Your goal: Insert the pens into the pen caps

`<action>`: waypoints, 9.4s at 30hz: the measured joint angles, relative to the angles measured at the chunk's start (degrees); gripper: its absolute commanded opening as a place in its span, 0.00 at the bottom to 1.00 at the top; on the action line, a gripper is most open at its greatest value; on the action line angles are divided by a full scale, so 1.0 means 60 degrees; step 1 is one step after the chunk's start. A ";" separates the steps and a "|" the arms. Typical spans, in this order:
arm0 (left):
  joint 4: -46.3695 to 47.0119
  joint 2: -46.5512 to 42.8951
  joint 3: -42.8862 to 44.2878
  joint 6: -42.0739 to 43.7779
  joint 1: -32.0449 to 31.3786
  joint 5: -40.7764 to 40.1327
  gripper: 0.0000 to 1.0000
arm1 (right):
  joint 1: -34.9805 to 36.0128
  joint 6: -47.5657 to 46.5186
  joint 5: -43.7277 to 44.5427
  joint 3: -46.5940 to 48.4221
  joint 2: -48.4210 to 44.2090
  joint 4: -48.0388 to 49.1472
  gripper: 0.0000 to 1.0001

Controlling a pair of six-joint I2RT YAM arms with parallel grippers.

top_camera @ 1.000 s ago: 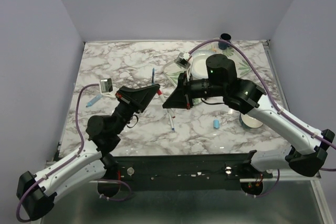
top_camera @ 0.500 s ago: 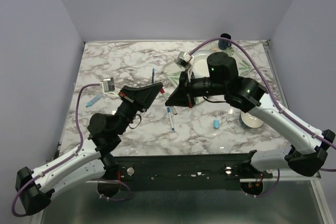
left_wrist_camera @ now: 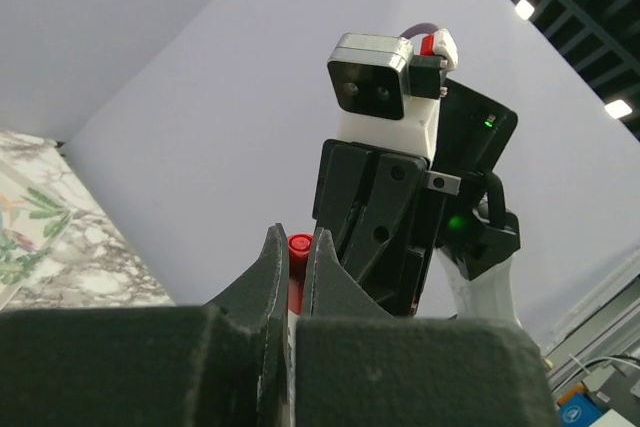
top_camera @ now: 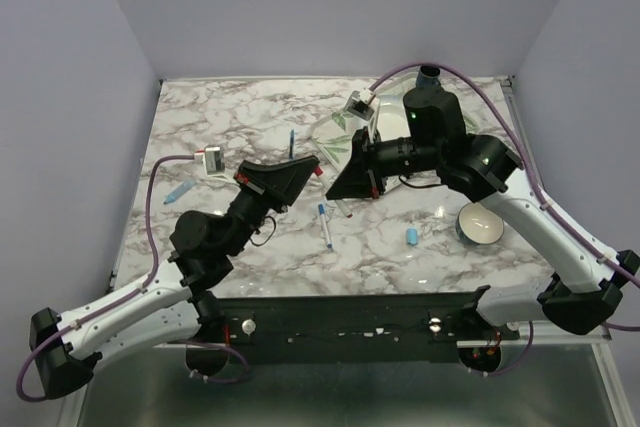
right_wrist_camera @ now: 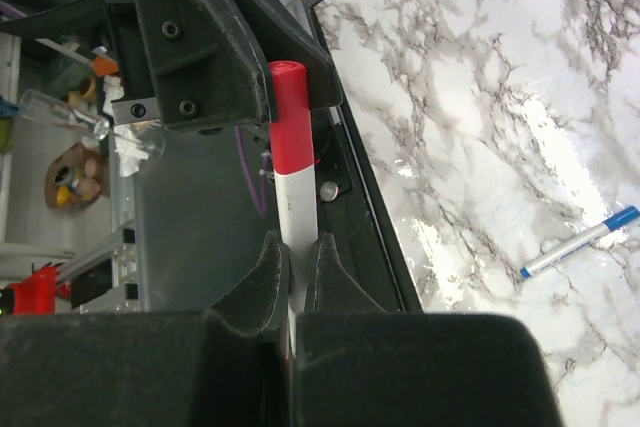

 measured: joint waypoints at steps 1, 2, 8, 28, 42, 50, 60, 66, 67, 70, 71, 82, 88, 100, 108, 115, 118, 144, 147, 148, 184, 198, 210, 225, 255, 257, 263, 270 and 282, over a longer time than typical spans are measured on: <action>0.0069 0.0066 0.0036 0.0040 -0.0051 0.0000 0.00 | -0.0069 0.0004 -0.0124 0.0193 0.0066 -0.0171 0.01; 0.0251 0.0124 0.0040 0.0047 -0.0076 0.0000 0.00 | -0.0113 -0.0004 -0.0248 0.0233 0.0069 -0.0168 0.01; 0.0860 0.0688 0.0149 -0.0098 -0.0106 0.0022 0.00 | -0.0357 -0.0299 -0.0481 0.0372 0.0062 -0.0419 0.01; -0.2131 0.0667 0.1417 -0.1009 0.0998 0.2113 0.00 | -0.0852 0.0313 -0.1016 -0.3912 -0.1931 0.5552 0.57; -0.8728 0.2226 0.3923 0.1920 0.2379 0.1326 0.00 | -0.1220 0.1617 0.2211 -0.8011 -0.6929 0.4535 0.86; -1.0273 0.4710 0.3209 0.2237 0.2601 -0.0506 0.00 | -0.1217 0.2138 0.3701 -0.8065 -0.7260 0.3428 0.86; -1.0484 0.6914 0.3136 0.1985 0.2685 -0.0812 0.09 | -0.1220 0.2331 0.3847 -0.8040 -0.6801 0.3155 0.86; -1.0338 0.8025 0.3333 0.1647 0.2827 -0.0659 0.36 | -0.1220 0.2331 0.3847 -0.8011 -0.6768 0.3166 0.86; -1.0338 0.8174 0.3388 0.1570 0.2881 -0.0641 0.38 | -0.1220 0.2331 0.3847 -0.8011 -0.6768 0.3166 0.86; -1.0415 0.8444 0.3585 0.1428 0.3078 -0.0576 0.48 | -0.1217 0.2317 0.3850 -0.8011 -0.6768 0.3162 0.86; -1.0510 0.8455 0.3705 0.1402 0.3136 -0.0576 0.53 | -0.1220 0.2313 0.3850 -0.8007 -0.6768 0.3162 0.86; -1.1052 0.6240 0.4692 0.1647 0.3574 -0.1024 0.93 | -0.1220 0.2291 0.3869 -0.8011 -0.6637 0.3166 0.86; -1.1092 0.4794 0.4266 0.1523 0.6379 -0.1209 0.91 | -0.1220 0.2295 0.3850 -0.8072 -0.6444 0.3315 0.86; -1.1417 0.5220 0.3701 0.1545 0.9872 -0.2947 0.96 | -0.1220 0.1774 0.3865 -0.8102 -0.6444 0.3253 0.86; -1.3424 0.6925 0.5581 -0.2317 1.1187 -0.3038 0.96 | -0.1217 0.1384 0.3825 -0.7369 -0.5621 0.3045 0.85; -1.4160 0.8608 0.6521 -0.5191 1.1340 -0.2131 0.91 | -0.1220 0.1177 0.3810 -0.6448 -0.4732 0.2361 0.85; -1.4189 0.9329 0.6601 -0.6153 1.1329 -0.1909 0.89 | -0.1220 0.1056 0.3818 -0.5865 -0.4448 0.1982 0.85; -1.4451 1.1828 0.7632 -0.8102 1.1132 -0.2426 0.62 | -0.1220 0.0962 0.4113 -0.4524 -0.3927 0.0692 0.84; -1.4411 1.1788 0.7508 -0.8160 1.1012 -0.2630 0.54 | -0.1220 0.0958 0.4116 -0.4506 -0.3938 0.0619 0.84; -1.4400 1.1766 0.7471 -0.8171 1.0983 -0.2674 0.52 | -0.1217 0.0954 0.4120 -0.4510 -0.3978 0.0586 0.84; -1.2120 1.0018 0.5727 -0.1472 0.8069 -0.0994 0.00 | -0.1220 0.1402 0.4390 -0.6280 -0.6207 0.1311 0.84; -0.7260 0.2747 0.1708 0.2863 0.4626 0.3949 0.00 | -0.1220 0.2816 0.4681 -0.5901 -0.3537 0.2514 0.75; -0.6375 0.1756 0.1118 0.3472 0.2830 0.4790 0.00 | -0.0816 0.3417 0.3588 -0.4921 -0.1373 0.4044 0.70; -0.5588 0.1741 0.1042 0.3126 0.2572 0.4892 0.00 | -0.0331 0.3774 0.3162 -0.4911 -0.0299 0.4739 0.19; -0.1661 0.1832 0.0936 0.0379 0.2586 0.9092 0.00 | -0.0331 0.2820 0.0415 -0.7031 -0.3231 0.9060 0.09; -0.1337 0.1902 0.0914 0.0273 0.2590 0.9315 0.00 | -0.0342 0.2889 0.0350 -0.7031 -0.3279 0.9103 0.34; -0.1224 0.2069 0.0863 0.0117 0.2583 0.9373 0.00 | -0.0299 0.2907 0.1359 -0.6674 -0.3351 0.8000 0.67; -0.3340 0.1847 0.1016 0.1497 0.3005 0.8776 0.00 | -0.0288 0.3508 0.4167 -0.6339 -0.4350 0.4637 0.76; -0.6586 0.1351 0.1104 0.3625 0.4543 0.7056 0.00 | -0.0579 0.4335 0.8349 -0.7220 -0.3730 0.1362 0.71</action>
